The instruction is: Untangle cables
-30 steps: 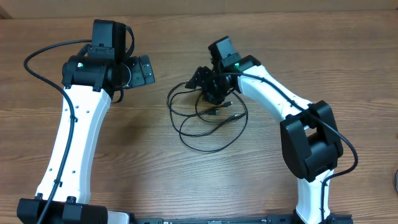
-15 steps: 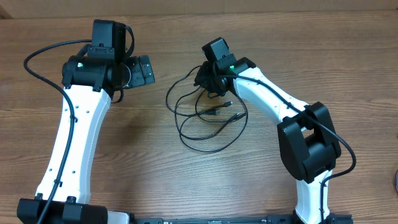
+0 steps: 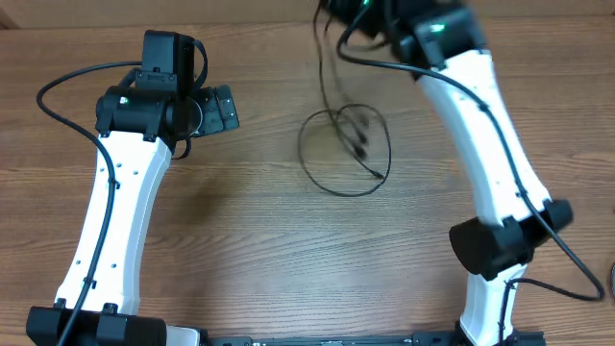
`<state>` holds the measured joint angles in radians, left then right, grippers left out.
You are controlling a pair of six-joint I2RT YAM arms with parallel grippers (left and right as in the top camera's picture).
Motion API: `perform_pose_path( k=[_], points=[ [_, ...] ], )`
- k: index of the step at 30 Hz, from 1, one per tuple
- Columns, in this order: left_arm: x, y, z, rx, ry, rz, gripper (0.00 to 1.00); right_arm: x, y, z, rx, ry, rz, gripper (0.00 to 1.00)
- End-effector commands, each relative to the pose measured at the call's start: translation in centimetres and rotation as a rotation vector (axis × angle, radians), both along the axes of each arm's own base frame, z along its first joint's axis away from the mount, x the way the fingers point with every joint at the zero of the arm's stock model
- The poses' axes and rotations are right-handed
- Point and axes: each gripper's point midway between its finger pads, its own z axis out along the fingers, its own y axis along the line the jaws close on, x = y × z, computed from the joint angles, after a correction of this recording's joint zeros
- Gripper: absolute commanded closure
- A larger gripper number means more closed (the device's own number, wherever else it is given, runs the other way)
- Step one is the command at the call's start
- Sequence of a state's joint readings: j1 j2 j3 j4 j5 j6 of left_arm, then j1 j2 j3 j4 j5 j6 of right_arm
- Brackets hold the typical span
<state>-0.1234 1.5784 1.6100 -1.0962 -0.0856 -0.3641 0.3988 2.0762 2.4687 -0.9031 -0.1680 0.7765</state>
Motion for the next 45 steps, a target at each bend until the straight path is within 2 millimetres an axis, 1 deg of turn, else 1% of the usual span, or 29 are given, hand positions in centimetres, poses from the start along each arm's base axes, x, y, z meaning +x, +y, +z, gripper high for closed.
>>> perform_pose_path(
  k=[1,3,4,5,8,10,11,12,13,14,15,16,17,18,19,20,24,29,30,32,33,34,36,37,38,40,43,44,45],
  points=[
    [0.2,-0.1,0.1,0.005,-0.003,-0.012,0.0,-2.8,-2.9,11.5,0.064,-0.265,-0.057,0.96],
    [0.2,-0.1,0.1,0.005,-0.003,-0.012,0.0,-3.9,-3.9,15.0,0.094,-0.35,-0.083,0.96],
    [0.2,-0.1,0.1,0.005,-0.003,-0.012,0.0,-4.3,-4.2,16.0,0.103,-0.372,-0.088,0.96],
    [0.2,-0.1,0.1,0.005,-0.003,-0.013,0.0,-5.1,-4.6,17.4,0.118,-0.407,-0.091,0.96],
    [0.2,-0.1,0.1,0.005,-0.003,-0.012,0.0,-6.3,-5.8,19.6,0.135,-0.46,-0.118,0.96],
    [0.2,-0.1,0.1,0.005,-0.003,-0.013,0.0,-6.2,-7.7,20.0,0.118,-0.468,-0.2,0.96],
    [0.2,-0.1,0.1,0.005,-0.003,-0.013,0.0,-6.0,-8.6,20.0,0.105,-0.467,-0.242,0.96],
    [0.2,-0.1,0.1,0.005,-0.003,-0.013,0.0,-5.6,-10.1,19.9,0.069,-0.475,-0.294,0.96],
    [0.2,-0.1,0.1,0.005,-0.003,-0.012,0.0,-5.4,-10.7,19.8,0.059,-0.473,-0.313,0.96],
    [0.1,-0.1,0.1,0.005,-0.002,-0.012,0.0,-5.0,-12.3,19.5,0.036,-0.466,-0.364,0.96],
    [0.2,-0.1,0.1,0.005,-0.003,-0.012,0.0,-4.8,-12.9,19.4,0.021,-0.467,-0.377,0.96],
    [0.2,-0.1,0.1,0.005,-0.003,-0.013,0.0,-4.6,-14.0,19.2,0.001,-0.466,-0.411,0.96],
    [0.2,-0.1,0.1,0.005,-0.003,-0.013,0.0,-4.3,-15.8,18.9,-0.023,-0.453,-0.479,0.96],
    [0.2,-0.1,0.1,0.005,-0.003,-0.013,0.0,-4.2,-16.9,18.6,-0.039,-0.446,-0.522,0.96],
    [0.2,-0.1,0.1,0.005,-0.003,-0.013,0.0,-4.0,-19.6,18.1,-0.08,-0.425,-0.627,0.96],
    [0.2,-0.1,0.1,0.005,-0.003,-0.013,0.0,-4.1,-21.7,17.6,-0.113,-0.407,-0.706,0.96],
    [0.2,-0.1,0.1,0.005,-0.003,-0.013,0.0,-5.4,-29.3,15.5,-0.246,-0.317,-0.968,0.96],
    [0.2,-0.1,0.1,0.005,-0.003,-0.013,0.01,-7.4,-36.4,12.7,-0.349,-0.183,-1.119,0.96],
    [0.2,-0.1,0.1,0.005,-0.003,-0.013,0.0,-8.0,-38.4,12.0,-0.366,-0.146,-1.159,0.96],
    [0.2,-0.1,0.1,0.005,-0.003,-0.013,0.0,-9.1,-41.6,10.7,-0.394,-0.082,-1.221,0.96],
    [0.1,-0.1,0.1,0.005,-0.002,-0.013,0.0,-9.4,-42.4,10.3,-0.403,-0.064,-1.238,0.96],
    [0.2,-0.1,0.1,0.005,-0.003,-0.013,0.01,-9.9,-43.8,9.6,-0.415,-0.031,-1.263,0.96],
    [0.1,-0.1,0.1,0.005,-0.002,-0.013,0.0,-10.6,-45.8,8.4,-0.429,0.021,-1.293,0.96],
    [0.1,-0.1,0.1,0.005,-0.002,-0.013,0.0,-10.9,-47.0,7.3,-0.433,0.061,-1.304,0.96],
    [0.2,-0.1,0.1,0.005,-0.003,-0.013,0.0,-11.0,-47.8,6.5,-0.432,0.092,-1.305,0.96],
    [0.2,-0.1,0.1,0.005,-0.003,-0.013,0.0,-11.3,-49.4,4.4,-0.427,0.162,-1.302,0.96],
    [0.2,-0.1,0.1,0.005,-0.003,-0.013,0.0,-11.6,-51.1,1.4,-0.429,0.259,-1.303,0.96],
    [0.1,-0.1,0.1,0.005,-0.002,-0.013,0.0,-11.9,-52.3,-0.7,-0.441,0.328,-1.312,0.96],
    [0.2,-0.1,0.1,0.005,-0.003,-0.013,0.0,-12.2,-52.8,-1.7,-0.446,0.36,-1.317,0.96]
  ],
)
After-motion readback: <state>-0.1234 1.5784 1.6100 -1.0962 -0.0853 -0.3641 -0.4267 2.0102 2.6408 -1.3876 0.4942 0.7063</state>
